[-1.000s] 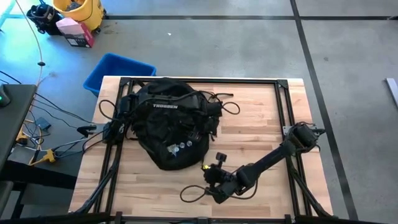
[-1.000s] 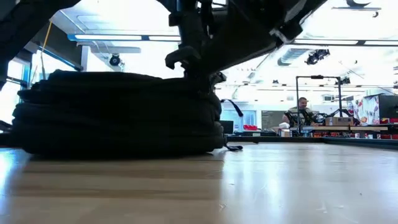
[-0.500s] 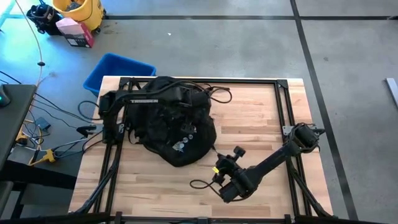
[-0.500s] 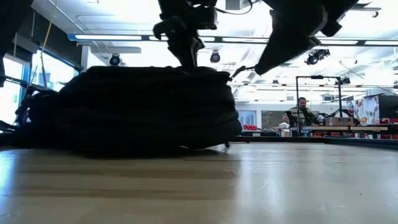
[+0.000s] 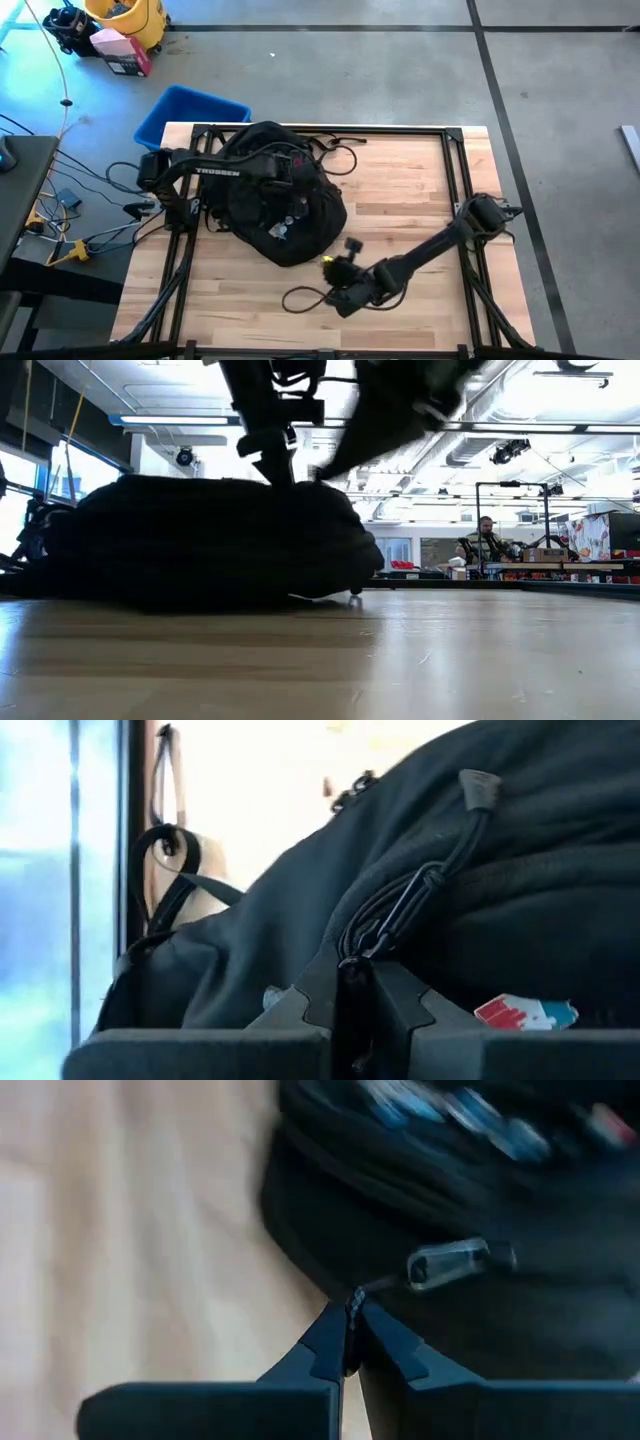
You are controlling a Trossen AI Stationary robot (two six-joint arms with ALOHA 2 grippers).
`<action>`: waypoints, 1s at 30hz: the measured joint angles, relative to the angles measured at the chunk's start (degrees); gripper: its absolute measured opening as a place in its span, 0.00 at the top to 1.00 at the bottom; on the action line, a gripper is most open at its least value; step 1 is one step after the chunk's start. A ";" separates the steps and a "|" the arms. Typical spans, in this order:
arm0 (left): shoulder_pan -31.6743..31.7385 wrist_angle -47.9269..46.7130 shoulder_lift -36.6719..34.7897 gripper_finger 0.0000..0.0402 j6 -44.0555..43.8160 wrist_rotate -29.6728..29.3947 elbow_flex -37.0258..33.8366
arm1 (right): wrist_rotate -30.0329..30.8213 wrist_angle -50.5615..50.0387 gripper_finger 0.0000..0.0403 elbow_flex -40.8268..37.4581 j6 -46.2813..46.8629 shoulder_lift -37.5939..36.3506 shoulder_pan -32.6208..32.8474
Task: Unpack backpack
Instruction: Close the black backpack
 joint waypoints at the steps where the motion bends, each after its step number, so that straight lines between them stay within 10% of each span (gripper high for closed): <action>1: 0.21 1.19 -0.01 0.98 0.05 -1.23 -0.42 | -1.30 3.77 1.00 0.00 -2.13 0.01 -0.39; 9: 3.24 5.05 -0.09 0.98 0.64 -7.62 -0.91 | -8.20 16.09 1.00 -0.04 -8.23 1.79 -2.34; 20: 4.96 -2.54 -0.09 0.98 -11.06 -5.53 -0.30 | 6.66 -28.98 1.00 0.26 25.27 -2.45 3.20; 30: -7.65 -2.98 -0.11 0.98 -20.94 -6.33 -0.87 | 8.34 -57.54 1.00 0.09 48.19 -4.40 8.39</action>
